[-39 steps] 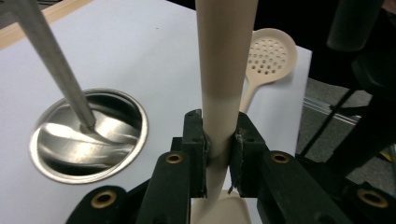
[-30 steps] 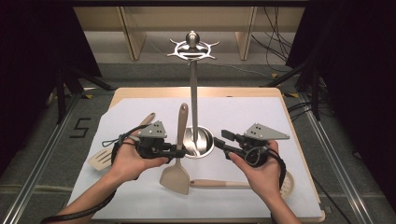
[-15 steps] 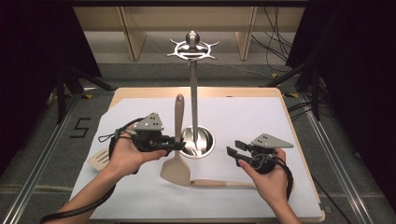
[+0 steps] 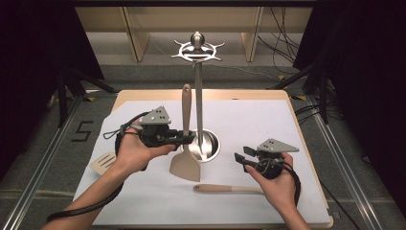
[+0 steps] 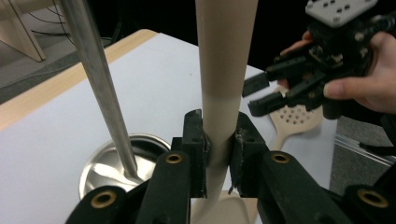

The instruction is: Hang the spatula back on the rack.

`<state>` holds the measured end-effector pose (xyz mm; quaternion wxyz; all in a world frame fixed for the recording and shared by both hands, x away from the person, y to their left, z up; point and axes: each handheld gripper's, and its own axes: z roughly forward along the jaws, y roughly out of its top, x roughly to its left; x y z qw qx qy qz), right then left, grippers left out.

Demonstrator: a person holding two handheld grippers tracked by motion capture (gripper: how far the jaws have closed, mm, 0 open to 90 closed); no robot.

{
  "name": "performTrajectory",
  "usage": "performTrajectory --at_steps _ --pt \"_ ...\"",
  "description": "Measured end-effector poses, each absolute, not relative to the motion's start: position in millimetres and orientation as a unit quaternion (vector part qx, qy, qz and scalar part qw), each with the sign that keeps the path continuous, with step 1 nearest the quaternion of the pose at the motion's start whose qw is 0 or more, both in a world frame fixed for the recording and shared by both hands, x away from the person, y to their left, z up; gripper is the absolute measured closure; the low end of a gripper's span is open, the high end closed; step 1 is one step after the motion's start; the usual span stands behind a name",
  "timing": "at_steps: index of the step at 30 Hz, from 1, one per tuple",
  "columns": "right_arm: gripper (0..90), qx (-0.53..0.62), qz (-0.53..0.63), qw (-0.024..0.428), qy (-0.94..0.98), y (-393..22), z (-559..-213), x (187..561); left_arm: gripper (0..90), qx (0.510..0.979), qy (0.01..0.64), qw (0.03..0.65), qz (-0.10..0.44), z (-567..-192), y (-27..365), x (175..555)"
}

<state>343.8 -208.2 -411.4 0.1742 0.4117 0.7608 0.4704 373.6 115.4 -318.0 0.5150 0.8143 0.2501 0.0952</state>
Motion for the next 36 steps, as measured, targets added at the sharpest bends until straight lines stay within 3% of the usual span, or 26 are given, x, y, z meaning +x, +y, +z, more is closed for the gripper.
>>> performTrajectory --at_steps 11,17,19,36 --pt "55.2 0.429 0.460 0.163 0.760 -208 -412 344 77.8 0.811 0.260 0.514 0.107 -298 106 387" --pt "55.2 0.412 0.458 0.181 0.766 -209 -413 347 77.8 0.810 0.261 0.513 0.112 -291 103 389" --pt "55.2 0.429 0.463 0.163 0.759 -208 -413 345 77.7 0.808 0.264 0.514 0.112 -291 101 391" --pt "55.3 0.418 0.463 0.175 0.762 -210 -412 347 77.7 0.805 0.285 0.507 0.114 -293 98 407"
